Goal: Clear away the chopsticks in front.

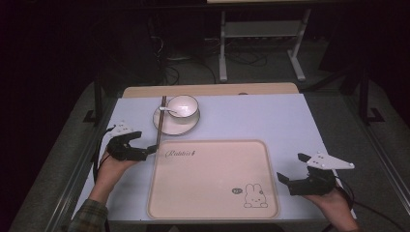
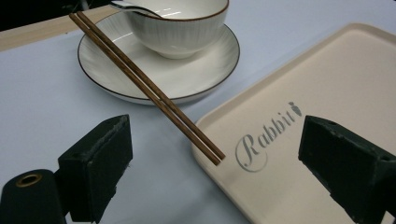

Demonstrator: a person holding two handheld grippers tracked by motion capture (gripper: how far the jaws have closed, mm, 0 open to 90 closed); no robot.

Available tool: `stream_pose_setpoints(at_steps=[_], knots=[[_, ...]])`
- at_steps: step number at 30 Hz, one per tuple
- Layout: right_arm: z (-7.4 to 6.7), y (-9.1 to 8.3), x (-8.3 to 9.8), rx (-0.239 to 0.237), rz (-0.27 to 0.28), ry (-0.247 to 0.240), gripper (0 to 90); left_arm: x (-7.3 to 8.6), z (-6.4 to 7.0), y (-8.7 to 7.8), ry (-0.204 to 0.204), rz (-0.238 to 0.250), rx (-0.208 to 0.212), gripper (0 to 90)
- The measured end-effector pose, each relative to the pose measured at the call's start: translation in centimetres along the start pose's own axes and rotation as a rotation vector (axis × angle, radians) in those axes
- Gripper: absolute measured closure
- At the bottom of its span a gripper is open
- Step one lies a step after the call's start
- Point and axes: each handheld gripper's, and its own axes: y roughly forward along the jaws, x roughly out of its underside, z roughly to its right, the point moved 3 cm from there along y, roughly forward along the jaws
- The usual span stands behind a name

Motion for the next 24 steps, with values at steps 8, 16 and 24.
stream_pose_setpoints(at_steps=[8, 16, 24], knots=[[0.1, 0.0, 0.0, 0.0, 0.003, 0.006, 0.0, -1.4, -0.6, 1.6, 0.005, -0.014, -0.046, 14.2], [0.1, 0.0, 0.0, -0.003, 0.007, 0.011, 0.0, -2.7, -1.5, 3.3, 0.003, -0.026, -0.083, 22.8], [0.2, 0.1, -0.1, 0.001, 0.011, 0.015, 0.0, -3.7, -2.5, 5.7, 0.012, -0.061, -0.143, 37.7]])
